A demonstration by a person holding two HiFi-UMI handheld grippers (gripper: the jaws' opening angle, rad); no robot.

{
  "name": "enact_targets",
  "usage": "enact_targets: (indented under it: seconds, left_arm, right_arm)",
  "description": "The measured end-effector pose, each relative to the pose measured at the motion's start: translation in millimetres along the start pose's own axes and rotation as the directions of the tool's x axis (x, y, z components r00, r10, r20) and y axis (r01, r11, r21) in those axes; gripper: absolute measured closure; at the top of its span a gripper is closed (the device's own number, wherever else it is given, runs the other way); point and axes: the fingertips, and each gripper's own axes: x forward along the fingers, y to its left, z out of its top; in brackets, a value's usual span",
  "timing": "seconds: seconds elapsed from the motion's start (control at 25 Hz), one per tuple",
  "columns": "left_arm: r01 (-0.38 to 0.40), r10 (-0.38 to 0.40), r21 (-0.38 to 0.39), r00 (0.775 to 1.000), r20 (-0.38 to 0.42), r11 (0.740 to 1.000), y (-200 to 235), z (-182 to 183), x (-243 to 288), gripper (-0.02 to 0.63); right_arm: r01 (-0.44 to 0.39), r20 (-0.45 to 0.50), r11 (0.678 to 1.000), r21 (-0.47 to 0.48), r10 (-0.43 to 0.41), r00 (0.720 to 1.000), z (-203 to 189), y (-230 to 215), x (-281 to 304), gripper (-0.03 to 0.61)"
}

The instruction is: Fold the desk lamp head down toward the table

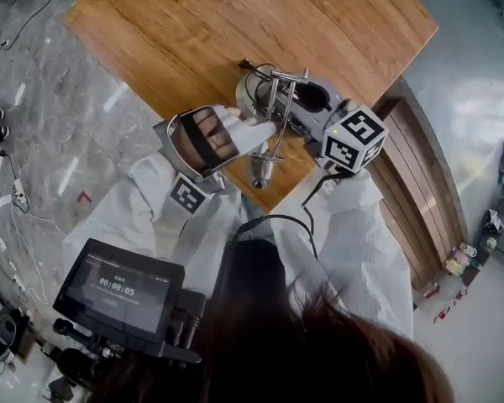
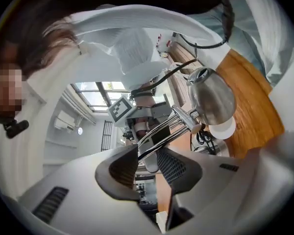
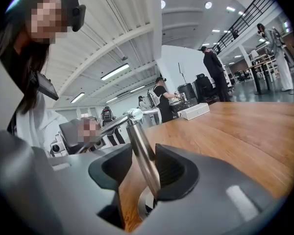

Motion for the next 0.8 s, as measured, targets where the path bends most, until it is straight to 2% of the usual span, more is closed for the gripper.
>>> enact_targets:
  seconds: [0.24, 0.36, 0.52, 0.64, 0.8]
  left_arm:
    - [-0.090, 0.086, 0.130, 0.996, 0.040, 0.987, -0.4, 1.0, -3.0, 0.495]
    - [-0.142, 0.135, 0.161, 0.989, 0.058, 0.977, 1.1, 0.6, -3.9, 0.495]
    - [-0.190, 0.183, 0.130, 0.981, 0.065, 0.973, 5.6, 0.2, -2.6, 0.495]
    - [-0.210, 0.207, 0.071, 0.977, 0.043, 0.975, 4.8, -3.6, -0.1, 0.495]
    - [-0.185, 0.185, 0.042, 0.983, 0.002, 0.982, 1.4, -7.4, 6.7, 0.485]
  right_arm:
    - [-0.002, 0.017, 1.000, 0.001, 0.002, 1.000, 11.3, 13.1, -4.5, 0.439]
    - [0.014, 0.019, 1.000, -0.019, -0.013, 1.000, 15.2, 17.3, -6.9, 0.439]
    - [0.008, 0.018, 1.000, -0.029, -0.008, 1.000, 21.0, 19.0, -11.1, 0.440]
    - [0.008, 0.015, 1.000, -0.024, -0.007, 1.000, 20.7, 14.9, -10.4, 0.439]
    - [0.057, -0.016, 0.998, -0.008, -0.057, 0.998, 8.5, 2.2, -6.6, 0.430]
